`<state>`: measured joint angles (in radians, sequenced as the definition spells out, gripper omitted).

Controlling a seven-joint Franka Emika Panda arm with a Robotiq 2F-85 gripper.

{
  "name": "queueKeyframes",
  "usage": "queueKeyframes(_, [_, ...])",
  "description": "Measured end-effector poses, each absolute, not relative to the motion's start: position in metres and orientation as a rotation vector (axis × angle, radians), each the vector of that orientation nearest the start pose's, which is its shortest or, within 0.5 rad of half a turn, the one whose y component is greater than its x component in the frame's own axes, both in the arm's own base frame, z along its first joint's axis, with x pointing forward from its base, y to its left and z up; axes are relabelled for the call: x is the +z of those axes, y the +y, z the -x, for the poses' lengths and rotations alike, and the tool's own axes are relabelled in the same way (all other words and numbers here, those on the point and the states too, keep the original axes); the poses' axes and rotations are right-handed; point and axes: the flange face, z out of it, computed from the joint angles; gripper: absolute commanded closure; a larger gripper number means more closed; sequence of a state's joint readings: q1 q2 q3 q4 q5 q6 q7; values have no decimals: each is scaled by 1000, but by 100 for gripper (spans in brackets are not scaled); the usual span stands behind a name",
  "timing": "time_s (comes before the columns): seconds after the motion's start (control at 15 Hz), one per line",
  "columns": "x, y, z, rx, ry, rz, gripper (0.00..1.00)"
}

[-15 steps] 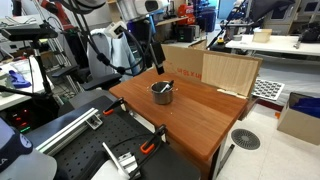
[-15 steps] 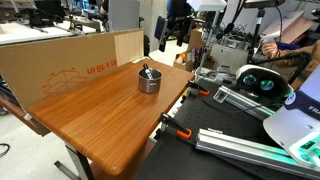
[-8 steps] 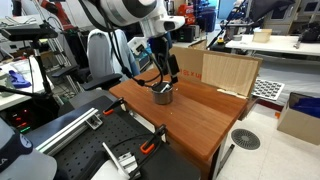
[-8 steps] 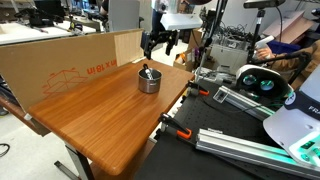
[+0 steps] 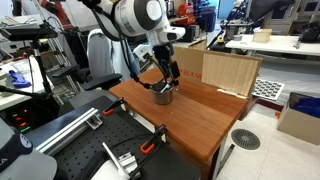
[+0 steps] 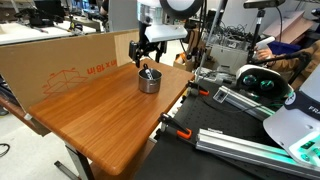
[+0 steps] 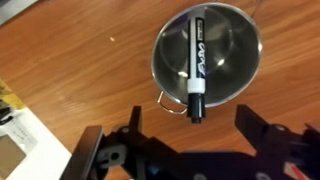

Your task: Remove the marker from the pot and put it on the table

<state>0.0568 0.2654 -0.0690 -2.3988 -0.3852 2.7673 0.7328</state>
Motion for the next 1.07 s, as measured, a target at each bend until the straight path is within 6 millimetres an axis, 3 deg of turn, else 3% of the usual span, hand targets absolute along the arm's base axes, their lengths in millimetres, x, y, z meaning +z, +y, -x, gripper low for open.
queueKeyframes(0.13, [213, 11, -511, -259, 628, 3205, 34])
queueKeyframes(0.67, [210, 8, -516, -273, 689, 3172, 96])
queueKeyframes(0.73, [210, 6, -516, -271, 704, 3166, 100])
queueKeyframes(1.07, [211, 1, -517, -262, 760, 3138, 95])
